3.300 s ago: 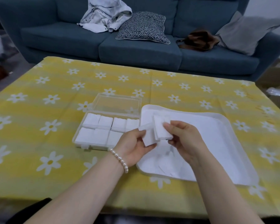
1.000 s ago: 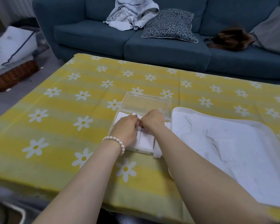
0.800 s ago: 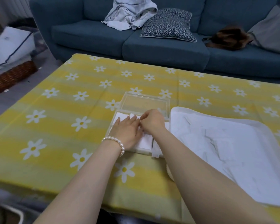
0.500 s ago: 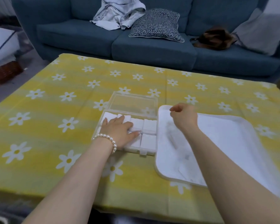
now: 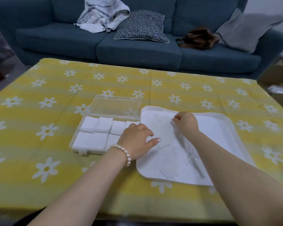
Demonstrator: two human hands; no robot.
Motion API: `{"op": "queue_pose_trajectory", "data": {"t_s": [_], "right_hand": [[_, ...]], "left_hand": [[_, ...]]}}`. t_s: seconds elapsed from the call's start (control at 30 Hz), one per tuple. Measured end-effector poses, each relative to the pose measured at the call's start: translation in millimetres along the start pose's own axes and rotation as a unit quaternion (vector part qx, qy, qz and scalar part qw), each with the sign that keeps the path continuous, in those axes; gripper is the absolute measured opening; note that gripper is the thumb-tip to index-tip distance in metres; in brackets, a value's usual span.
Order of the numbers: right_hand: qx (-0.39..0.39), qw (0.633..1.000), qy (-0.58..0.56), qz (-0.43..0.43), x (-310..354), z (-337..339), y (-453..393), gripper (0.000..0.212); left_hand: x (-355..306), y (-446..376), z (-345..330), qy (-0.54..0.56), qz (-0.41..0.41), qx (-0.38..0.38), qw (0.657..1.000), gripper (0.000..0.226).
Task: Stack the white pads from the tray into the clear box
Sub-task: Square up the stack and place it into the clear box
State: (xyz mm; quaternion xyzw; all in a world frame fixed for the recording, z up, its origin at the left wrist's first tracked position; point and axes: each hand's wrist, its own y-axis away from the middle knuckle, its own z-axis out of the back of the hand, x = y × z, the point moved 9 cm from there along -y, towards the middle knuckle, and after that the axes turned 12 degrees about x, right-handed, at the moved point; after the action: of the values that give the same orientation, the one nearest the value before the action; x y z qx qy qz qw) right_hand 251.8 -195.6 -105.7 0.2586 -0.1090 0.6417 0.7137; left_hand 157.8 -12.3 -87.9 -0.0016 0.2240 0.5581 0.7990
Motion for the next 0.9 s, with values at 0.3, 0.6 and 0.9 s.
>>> {"op": "queue_pose_trajectory", "data": {"t_s": [0.3,0.6,0.9], "right_hand": [[0.12,0.988,-0.035,-0.088,24.0,-26.9,-23.5,0.052],[0.04,0.958,-0.283,0.017,34.2,-0.3,24.2,0.015],[0.287,0.79,-0.536,0.076,100.6,-35.0,140.9,0.019]], "left_hand": [[14.7,-7.2,13.1,0.183,0.017,-0.063,0.981,0.028],[22.6,3.5,21.6,0.453,0.045,-0.121,0.882,0.023],[-36.5,14.1,-3.8,0.833,-0.1,0.117,0.532,0.054]]}}
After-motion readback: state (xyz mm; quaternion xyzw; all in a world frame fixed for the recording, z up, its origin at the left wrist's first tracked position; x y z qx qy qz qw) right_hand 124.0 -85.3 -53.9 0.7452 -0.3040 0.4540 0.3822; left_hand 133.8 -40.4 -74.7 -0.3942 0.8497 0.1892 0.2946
